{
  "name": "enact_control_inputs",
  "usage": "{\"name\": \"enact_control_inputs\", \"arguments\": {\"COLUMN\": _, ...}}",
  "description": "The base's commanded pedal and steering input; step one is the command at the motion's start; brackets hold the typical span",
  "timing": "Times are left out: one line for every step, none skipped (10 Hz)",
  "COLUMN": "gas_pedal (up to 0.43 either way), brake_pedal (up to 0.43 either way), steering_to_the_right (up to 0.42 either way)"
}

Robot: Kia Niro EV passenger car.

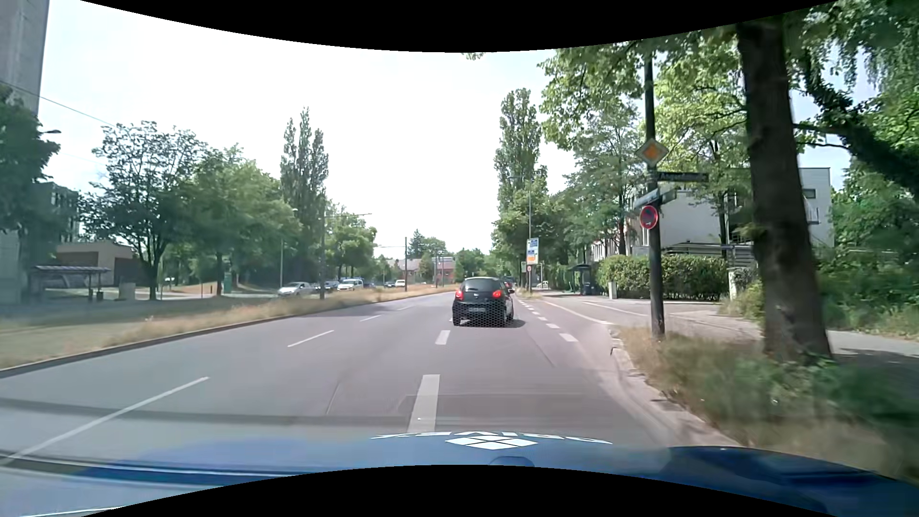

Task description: Follow the waypoints while adhering to traffic rules and regulations

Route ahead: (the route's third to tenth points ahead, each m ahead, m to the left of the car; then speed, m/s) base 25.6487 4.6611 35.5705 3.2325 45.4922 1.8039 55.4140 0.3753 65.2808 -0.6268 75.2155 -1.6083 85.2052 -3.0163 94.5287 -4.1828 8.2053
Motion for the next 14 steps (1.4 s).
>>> {"name": "enact_control_inputs", "arguments": {"gas_pedal": 0.0, "brake_pedal": 0.323, "steering_to_the_right": 0.021}}
{"name": "enact_control_inputs", "arguments": {"gas_pedal": 0.0, "brake_pedal": 0.335, "steering_to_the_right": 0.021}}
{"name": "enact_control_inputs", "arguments": {"gas_pedal": 0.0, "brake_pedal": 0.348, "steering_to_the_right": 0.02}}
{"name": "enact_control_inputs", "arguments": {"gas_pedal": 0.0, "brake_pedal": 0.348, "steering_to_the_right": 0.021}}
{"name": "enact_control_inputs", "arguments": {"gas_pedal": 0.0, "brake_pedal": 0.354, "steering_to_the_right": 0.021}}
{"name": "enact_control_inputs", "arguments": {"gas_pedal": 0.0, "brake_pedal": 0.348, "steering_to_the_right": 0.021}}
{"name": "enact_control_inputs", "arguments": {"gas_pedal": 0.0, "brake_pedal": 0.329, "steering_to_the_right": 0.021}}
{"name": "enact_control_inputs", "arguments": {"gas_pedal": 0.0, "brake_pedal": 0.311, "steering_to_the_right": 0.021}}
{"name": "enact_control_inputs", "arguments": {"gas_pedal": 0.0, "brake_pedal": 0.293, "steering_to_the_right": 0.021}}
{"name": "enact_control_inputs", "arguments": {"gas_pedal": 0.0, "brake_pedal": 0.28, "steering_to_the_right": 0.02}}
{"name": "enact_control_inputs", "arguments": {"gas_pedal": 0.0, "brake_pedal": 0.274, "steering_to_the_right": 0.017}}
{"name": "enact_control_inputs", "arguments": {"gas_pedal": 0.0, "brake_pedal": 0.25, "steering_to_the_right": 0.013}}
{"name": "enact_control_inputs", "arguments": {"gas_pedal": 0.0, "brake_pedal": 0.201, "steering_to_the_right": 0.012}}
{"name": "enact_control_inputs", "arguments": {"gas_pedal": 0.0, "brake_pedal": 0.116, "steering_to_the_right": 0.012}}
